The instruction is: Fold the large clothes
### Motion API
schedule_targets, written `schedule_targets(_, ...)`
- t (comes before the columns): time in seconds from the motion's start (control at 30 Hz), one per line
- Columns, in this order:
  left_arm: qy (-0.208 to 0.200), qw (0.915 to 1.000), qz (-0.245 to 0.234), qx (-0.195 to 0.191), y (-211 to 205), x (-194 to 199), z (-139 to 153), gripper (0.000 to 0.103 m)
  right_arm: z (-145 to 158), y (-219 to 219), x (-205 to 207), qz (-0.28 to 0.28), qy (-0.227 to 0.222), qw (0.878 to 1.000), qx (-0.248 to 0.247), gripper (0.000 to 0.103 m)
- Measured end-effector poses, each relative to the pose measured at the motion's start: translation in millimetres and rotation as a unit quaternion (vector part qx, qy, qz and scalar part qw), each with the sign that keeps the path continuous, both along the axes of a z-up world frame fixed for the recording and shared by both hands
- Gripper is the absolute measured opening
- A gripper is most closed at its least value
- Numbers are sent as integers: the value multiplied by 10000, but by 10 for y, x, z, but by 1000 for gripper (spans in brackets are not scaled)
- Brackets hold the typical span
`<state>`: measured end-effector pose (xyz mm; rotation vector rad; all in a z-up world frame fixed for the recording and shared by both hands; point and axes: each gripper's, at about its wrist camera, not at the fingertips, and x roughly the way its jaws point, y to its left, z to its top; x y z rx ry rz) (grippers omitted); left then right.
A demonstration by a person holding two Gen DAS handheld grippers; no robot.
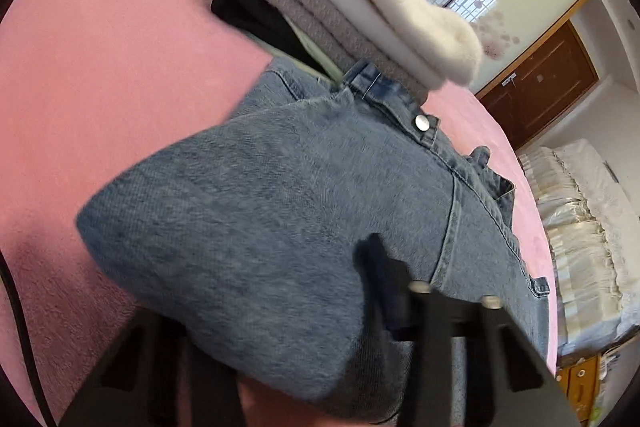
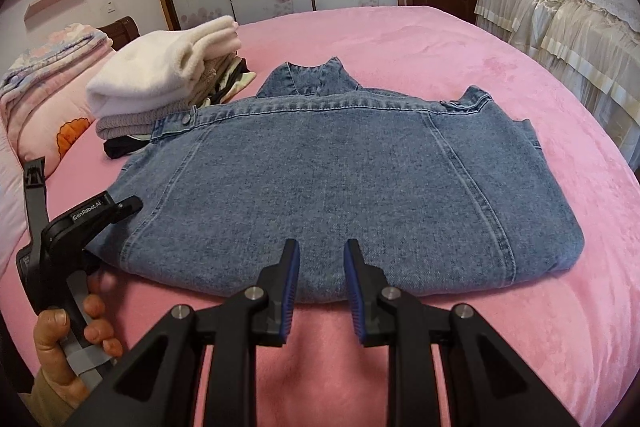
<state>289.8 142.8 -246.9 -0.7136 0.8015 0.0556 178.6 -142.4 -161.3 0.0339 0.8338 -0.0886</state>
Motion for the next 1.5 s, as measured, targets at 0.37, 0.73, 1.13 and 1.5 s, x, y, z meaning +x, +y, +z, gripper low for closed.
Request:
schedule_targets(0.37, -858, 9919, 29, 936, -285, -239, 661, 13, -9, 161, 464, 416, -260, 9976, -481, 14)
schedule_targets(0.73, -1479, 9766, -373, 1517, -829, -329, 1231, 13, -510, 273, 753, 735, 206, 9962, -429, 8)
schedule_targets(1.13, -2042, 9443, -1493, 2104, -2131, -333, 1753, 13, -249, -467, 578, 673, 339, 9830, 1674, 7)
schedule_targets(1.5, -1543, 9165, -2919, 2257, -3819, -255, 1168, 12, 48, -2041, -502, -1160, 36, 9913, 615, 7)
